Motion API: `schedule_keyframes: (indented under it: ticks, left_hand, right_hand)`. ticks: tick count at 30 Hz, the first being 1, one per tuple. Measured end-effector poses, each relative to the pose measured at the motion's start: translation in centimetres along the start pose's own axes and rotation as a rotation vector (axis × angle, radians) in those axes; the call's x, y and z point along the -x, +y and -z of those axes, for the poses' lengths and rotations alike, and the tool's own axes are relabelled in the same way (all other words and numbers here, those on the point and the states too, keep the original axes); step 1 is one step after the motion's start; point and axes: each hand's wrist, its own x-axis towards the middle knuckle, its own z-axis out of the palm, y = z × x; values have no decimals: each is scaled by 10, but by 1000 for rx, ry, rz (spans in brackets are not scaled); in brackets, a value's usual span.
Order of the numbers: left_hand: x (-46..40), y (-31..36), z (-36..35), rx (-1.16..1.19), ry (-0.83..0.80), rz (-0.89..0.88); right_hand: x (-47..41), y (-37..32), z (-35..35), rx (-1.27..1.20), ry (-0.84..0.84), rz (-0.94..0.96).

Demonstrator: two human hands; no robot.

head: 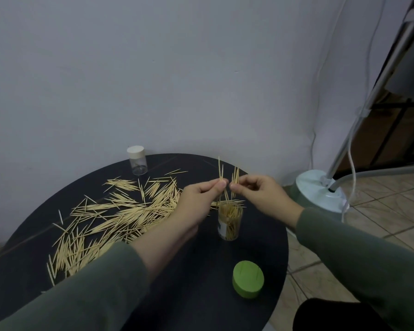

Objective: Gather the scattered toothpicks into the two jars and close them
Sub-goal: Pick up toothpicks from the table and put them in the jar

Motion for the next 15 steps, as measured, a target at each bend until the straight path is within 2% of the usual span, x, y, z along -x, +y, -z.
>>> schedule_keyframes:
  ticks: [7,15]
  left_hand:
    - [4,-10,-10,115,6,70]
    - [2,5,-5,148,-32,47]
  right_hand:
    - [3,0,4,117,-110,-46]
    - [3,-10,12,18,-94,-91]
